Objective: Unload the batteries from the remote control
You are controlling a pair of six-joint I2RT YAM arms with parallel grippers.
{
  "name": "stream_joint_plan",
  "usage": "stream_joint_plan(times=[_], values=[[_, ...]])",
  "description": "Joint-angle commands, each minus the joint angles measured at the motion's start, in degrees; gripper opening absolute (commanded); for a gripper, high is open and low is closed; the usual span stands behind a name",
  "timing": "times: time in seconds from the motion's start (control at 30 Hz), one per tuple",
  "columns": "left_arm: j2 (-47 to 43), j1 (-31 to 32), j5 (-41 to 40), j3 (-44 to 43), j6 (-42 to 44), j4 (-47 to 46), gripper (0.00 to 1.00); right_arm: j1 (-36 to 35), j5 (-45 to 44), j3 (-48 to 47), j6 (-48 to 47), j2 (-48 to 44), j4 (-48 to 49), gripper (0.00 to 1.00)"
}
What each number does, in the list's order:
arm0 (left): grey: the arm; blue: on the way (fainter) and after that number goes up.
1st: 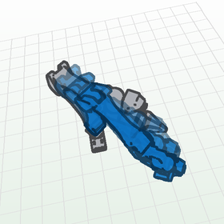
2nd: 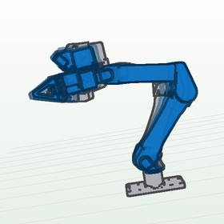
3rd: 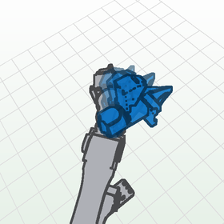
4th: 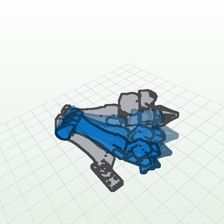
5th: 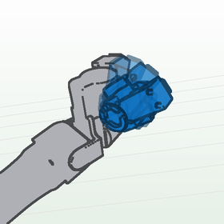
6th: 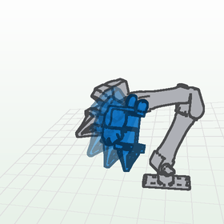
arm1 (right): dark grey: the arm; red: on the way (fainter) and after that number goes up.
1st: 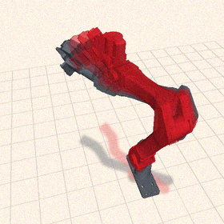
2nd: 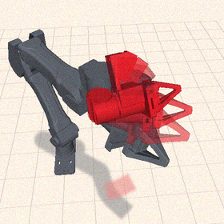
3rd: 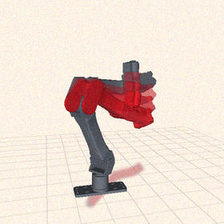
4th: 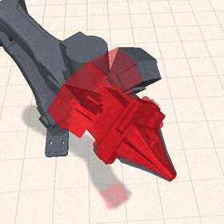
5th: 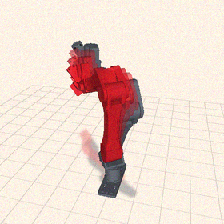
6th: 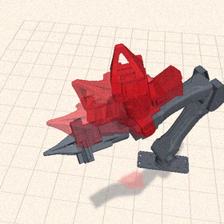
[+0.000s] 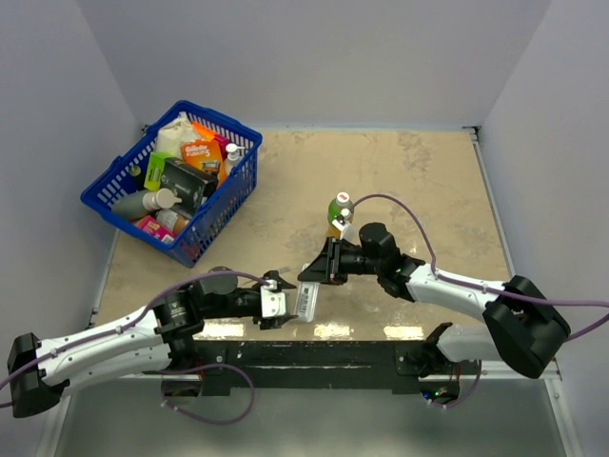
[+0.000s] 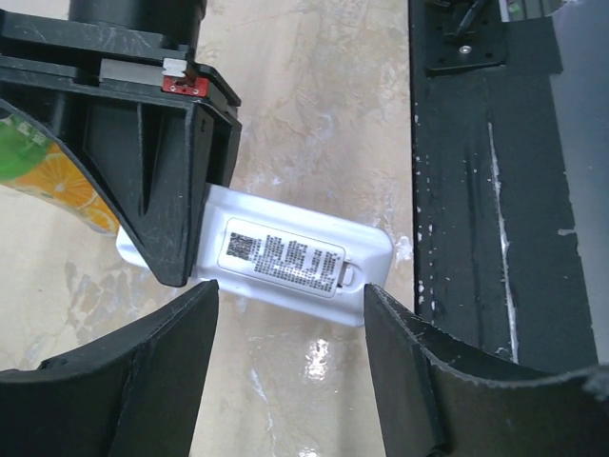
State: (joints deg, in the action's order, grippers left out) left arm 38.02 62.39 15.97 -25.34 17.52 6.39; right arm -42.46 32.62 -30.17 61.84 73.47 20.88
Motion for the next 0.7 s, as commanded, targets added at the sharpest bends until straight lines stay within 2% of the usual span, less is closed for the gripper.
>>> stream_joint_plan(times=[0.0,0.67], values=[[1.0,0.8,-3.92,-0.23,2.78,-4.9,0.66,0.01,1.92,-1.64,0.91,-0.44,3.72,0.0],[6.36,1.68,-3.48,-0.85,5.42,-9.29,0.67,0.01,2.53,-0.06,1.26,0.01,5.39,0.0]])
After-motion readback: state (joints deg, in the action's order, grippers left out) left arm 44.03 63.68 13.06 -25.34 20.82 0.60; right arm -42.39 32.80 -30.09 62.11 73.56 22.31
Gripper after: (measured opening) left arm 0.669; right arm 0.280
